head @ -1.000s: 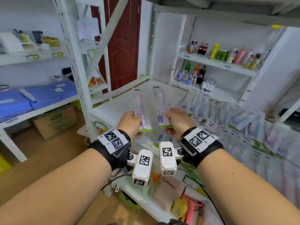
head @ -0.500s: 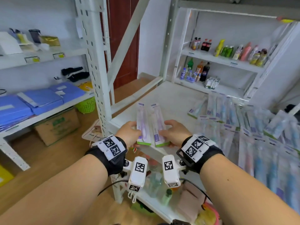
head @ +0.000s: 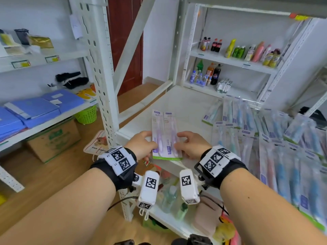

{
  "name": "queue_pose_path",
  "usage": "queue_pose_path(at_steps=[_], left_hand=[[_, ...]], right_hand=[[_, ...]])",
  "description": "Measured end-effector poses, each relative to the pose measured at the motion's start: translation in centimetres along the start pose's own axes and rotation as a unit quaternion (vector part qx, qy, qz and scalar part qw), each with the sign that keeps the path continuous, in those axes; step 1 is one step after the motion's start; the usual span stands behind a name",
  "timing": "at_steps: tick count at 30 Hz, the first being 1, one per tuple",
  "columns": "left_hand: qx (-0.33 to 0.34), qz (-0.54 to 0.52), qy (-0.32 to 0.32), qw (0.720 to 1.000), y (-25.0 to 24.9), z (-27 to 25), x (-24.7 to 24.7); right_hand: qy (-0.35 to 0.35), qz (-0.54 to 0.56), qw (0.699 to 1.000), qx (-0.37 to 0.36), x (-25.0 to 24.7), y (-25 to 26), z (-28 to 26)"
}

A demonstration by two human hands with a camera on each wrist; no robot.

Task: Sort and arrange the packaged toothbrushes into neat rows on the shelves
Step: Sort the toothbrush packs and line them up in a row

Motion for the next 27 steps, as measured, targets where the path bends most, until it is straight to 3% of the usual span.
queue_pose_path(at_steps=[8, 14, 21, 27], left_hand=[[0.012, -0.015, -0.005, 1.0, -1.3, -1.2, -0.2], [0.036, -0.056, 0.009, 0.998, -4.8, -3.1, 2.2], [0.091, -0.067, 0.082, 0.99, -10.4, -7.8, 12.5], [0.135, 0.005, 0.191, 0.972, -13.6, -12.9, 24.6]], right_hand=[[-0.04, 0.049, 0.998, 0.0, -1.3, -0.2, -0.6], [-0.098, 0.126, 0.987, -0.02, -5.1, -0.6, -2.9], [-0.177, 0.118, 0.977, -0.005, -14.3, -3.8, -10.3], [-0.285, 0.056, 0.954, 0.077, -22.6, -10.3, -20.2]])
Point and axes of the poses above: each hand's wrist, its own z-axis towards the middle knuckle, its own x-axis out of the palm, y = z × x, the point moved 6 cm from there along z, towards the middle knuckle, and after that the axes turned 15 degrees about -x, right-handed, at the moved point
